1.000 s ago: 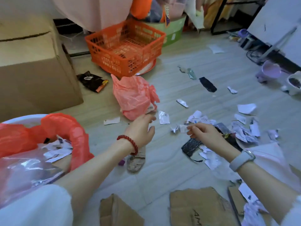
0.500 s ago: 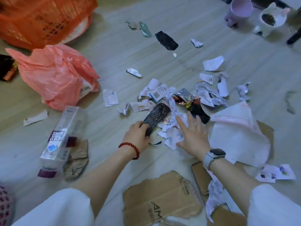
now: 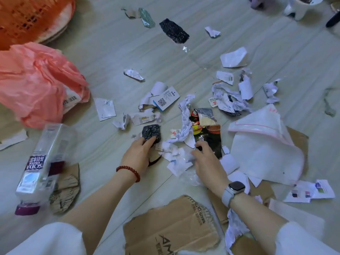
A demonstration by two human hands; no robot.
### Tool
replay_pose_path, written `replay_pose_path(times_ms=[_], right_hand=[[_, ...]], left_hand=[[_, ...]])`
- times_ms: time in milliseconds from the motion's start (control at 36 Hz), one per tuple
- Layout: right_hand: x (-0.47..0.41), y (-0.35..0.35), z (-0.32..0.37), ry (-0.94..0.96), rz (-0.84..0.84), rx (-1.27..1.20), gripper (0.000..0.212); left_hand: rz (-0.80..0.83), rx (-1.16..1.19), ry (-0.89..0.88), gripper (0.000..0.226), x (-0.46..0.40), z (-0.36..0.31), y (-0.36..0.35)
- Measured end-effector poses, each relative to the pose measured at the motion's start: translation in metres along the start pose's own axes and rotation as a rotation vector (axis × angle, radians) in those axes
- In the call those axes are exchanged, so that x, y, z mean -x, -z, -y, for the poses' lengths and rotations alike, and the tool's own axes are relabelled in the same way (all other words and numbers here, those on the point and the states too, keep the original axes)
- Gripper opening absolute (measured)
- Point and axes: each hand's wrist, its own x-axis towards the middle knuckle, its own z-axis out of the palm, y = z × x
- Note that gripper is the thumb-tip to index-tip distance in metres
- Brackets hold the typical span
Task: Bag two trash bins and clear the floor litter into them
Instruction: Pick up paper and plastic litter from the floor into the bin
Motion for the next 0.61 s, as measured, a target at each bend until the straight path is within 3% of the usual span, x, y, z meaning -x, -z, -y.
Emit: replay_pose_path(times_ms=[139, 278, 333, 417, 556, 611], right_hand=[[-0.003, 0.023, 0.009, -0.094, -0.277, -0.421, 0.024], [-0.02, 0.057, 0.011, -0.185, -0.611, -0.487, 0.029], [-0.033, 0.06, 0.005, -0.195, -0.652, -0.419, 0.033], [-0.056, 0.053, -0.006, -0.218, -0.52, -0.255, 0.047], [-0.074, 0.029, -0.015, -0.249, 0.161, -0.01, 0.052], [-0.071, 0.022, -0.017, -0.214, 0.286, 0.052, 0.057]], left_hand=[[-0.275, 0.097, 0.113, 0.023, 0.012, 0.012, 0.009], [-0.355, 0.142, 0.126, 0.033, 0.014, 0.009, 0.018], [-0.36, 0.095, 0.053, 0.043, 0.011, 0.001, 0.016], [-0.274, -0.01, -0.076, 0.058, 0.006, -0.018, 0.01], [-0.007, -0.175, -0.238, 0.078, 0.002, -0.045, -0.014], [0.127, -0.188, -0.181, 0.098, 0.003, -0.046, -0.022]])
